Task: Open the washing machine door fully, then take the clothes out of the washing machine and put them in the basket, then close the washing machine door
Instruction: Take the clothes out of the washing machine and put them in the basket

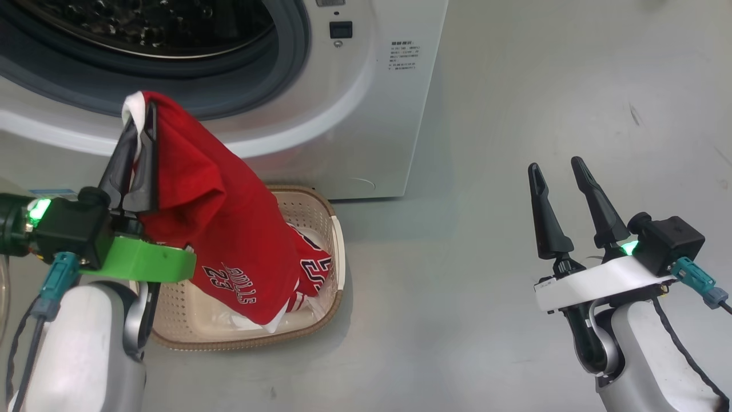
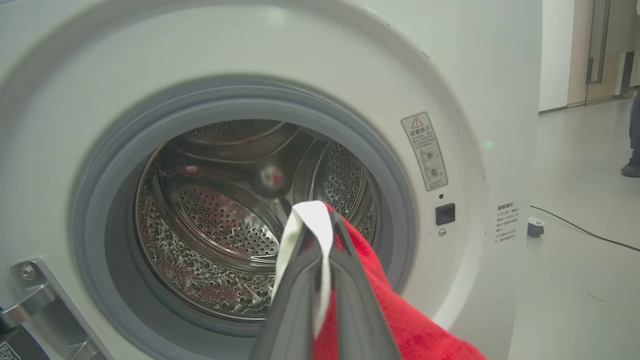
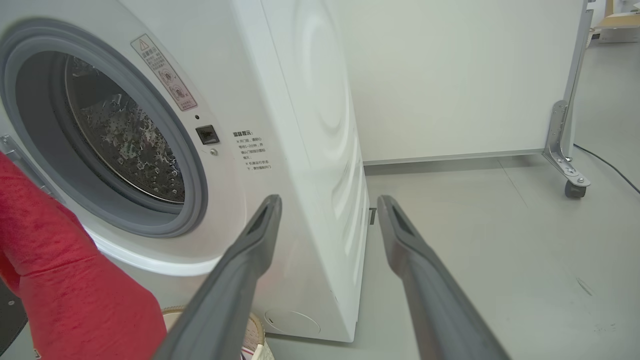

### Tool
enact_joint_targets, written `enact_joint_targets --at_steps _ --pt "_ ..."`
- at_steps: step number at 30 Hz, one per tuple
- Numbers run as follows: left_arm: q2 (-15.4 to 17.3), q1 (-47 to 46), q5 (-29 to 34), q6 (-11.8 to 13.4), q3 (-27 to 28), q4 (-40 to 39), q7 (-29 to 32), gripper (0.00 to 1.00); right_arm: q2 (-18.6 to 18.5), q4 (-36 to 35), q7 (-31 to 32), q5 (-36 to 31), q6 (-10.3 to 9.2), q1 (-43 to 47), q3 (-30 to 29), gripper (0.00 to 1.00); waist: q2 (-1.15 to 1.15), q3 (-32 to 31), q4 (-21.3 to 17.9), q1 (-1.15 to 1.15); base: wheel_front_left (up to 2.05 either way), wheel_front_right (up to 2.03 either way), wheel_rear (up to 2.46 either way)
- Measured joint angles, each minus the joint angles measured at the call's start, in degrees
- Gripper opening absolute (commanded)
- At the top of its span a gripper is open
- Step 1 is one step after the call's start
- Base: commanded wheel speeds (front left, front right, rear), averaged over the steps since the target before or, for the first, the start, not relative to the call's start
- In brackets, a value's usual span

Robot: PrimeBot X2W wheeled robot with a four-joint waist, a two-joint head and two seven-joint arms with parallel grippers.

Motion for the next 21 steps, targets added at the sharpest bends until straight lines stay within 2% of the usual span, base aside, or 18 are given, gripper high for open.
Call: enact_joint_targets --at_steps 12,21 --pt "2.9 1.57 1.86 0.08 0.01 6.97 2.58 0.0 -0.04 -0.37 0.0 0.0 0.0 -0.66 -0.18 1.0 0.0 4.32 -1.74 0.0 0.0 0.0 0.0" --pt "3.01 1.4 1.85 0.24 -0.38 12.11 2.9 0.0 -0.04 -0.74 0.0 -0.01 0.0 -1.9 -0.38 1.0 0.0 7.59 -3.4 0.0 0.0 0.0 0.0"
